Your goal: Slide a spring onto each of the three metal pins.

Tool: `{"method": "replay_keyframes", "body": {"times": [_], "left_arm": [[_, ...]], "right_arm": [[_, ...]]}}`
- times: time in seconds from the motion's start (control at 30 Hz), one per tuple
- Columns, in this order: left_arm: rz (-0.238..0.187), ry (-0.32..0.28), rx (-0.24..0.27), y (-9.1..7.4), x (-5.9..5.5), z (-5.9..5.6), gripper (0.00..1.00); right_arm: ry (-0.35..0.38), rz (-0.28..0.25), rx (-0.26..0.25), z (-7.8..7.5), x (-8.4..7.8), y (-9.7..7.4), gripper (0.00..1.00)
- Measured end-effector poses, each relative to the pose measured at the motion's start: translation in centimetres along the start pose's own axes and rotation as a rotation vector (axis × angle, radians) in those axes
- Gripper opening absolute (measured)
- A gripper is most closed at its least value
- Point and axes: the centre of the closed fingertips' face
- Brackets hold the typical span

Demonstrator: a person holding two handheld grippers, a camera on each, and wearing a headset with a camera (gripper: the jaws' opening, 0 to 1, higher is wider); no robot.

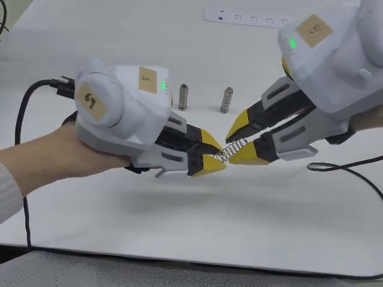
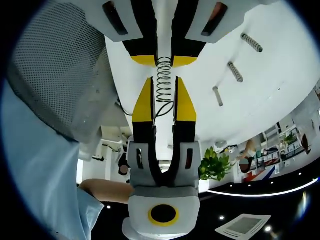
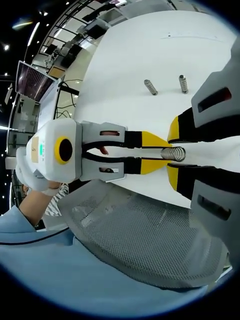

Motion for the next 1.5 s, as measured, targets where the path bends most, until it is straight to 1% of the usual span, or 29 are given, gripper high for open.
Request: {"method": "replay_keyframes", "body": {"times": [0.4, 0.57, 0.83, 1.27, 1.5], "left_arm": [[-0.008, -0.008, 0.000, 0.05, 0.16, -0.01, 0.01], [-0.007, -0.009, -0.001, 0.12, 0.21, -0.04, 0.01], [-0.013, -0.015, -0.003, 0.19, 0.39, -0.05, 0.01], [-0.014, -0.011, -0.005, 0.49, 0.39, -0.28, 0.02], [-0.021, -0.020, -0.010, 0.46, 0.36, -0.30, 0.02]], "right_arm": [[-0.009, 0.016, 0.008, 0.04, -0.54, 0.22, 0.09], [-0.006, 0.013, 0.004, 0.02, -0.58, 0.13, 0.08], [0.026, 0.009, -0.004, -0.09, -0.55, -0.07, 0.08], [0.028, 0.019, 0.004, 0.20, -0.71, -0.04, 0.08], [0.029, 0.018, 0.007, 0.34, -0.68, -0.08, 0.08]]}}
Point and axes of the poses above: the centre of the closed fingertips' face, and the gripper's own axes: y roughly forward along the fingers, z roughly to its left, x roughly out of its top, and after that the axes turned 13 degrees about -y, right-handed
